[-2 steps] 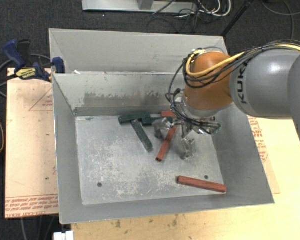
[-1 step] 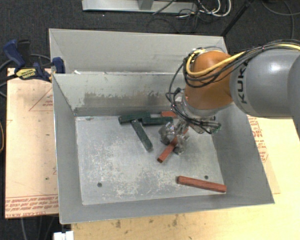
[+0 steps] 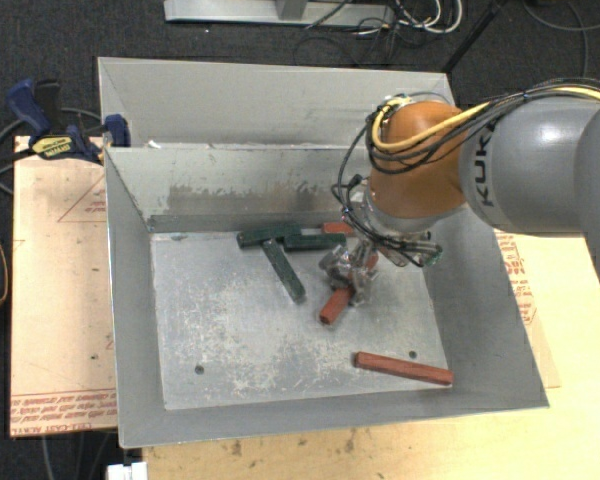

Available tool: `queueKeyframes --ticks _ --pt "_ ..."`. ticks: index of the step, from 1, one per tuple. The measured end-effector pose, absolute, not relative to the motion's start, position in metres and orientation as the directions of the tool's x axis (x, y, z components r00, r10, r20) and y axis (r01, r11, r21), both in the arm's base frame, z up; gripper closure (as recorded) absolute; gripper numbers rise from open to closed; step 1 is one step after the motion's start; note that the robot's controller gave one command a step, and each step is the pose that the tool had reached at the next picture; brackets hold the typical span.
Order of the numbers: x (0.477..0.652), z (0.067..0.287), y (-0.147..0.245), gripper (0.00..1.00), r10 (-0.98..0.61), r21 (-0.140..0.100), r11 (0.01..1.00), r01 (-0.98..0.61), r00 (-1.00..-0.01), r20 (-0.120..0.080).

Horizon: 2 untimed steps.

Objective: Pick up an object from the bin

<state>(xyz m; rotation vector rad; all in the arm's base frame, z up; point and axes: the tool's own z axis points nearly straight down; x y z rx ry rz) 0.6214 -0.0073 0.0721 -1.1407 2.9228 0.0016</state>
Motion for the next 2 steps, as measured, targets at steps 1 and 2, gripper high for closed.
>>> queueKeyframes --ticks 1,2 --pt "0.624 0.130 -0.006 1.00 -0.675 -0.005 0.737 -0.675 -0.737 -0.008" --pt "0.626 0.187 -0.005 1.00 -0.674 -0.006 0.739 -0.674 -0.739 -0.008"
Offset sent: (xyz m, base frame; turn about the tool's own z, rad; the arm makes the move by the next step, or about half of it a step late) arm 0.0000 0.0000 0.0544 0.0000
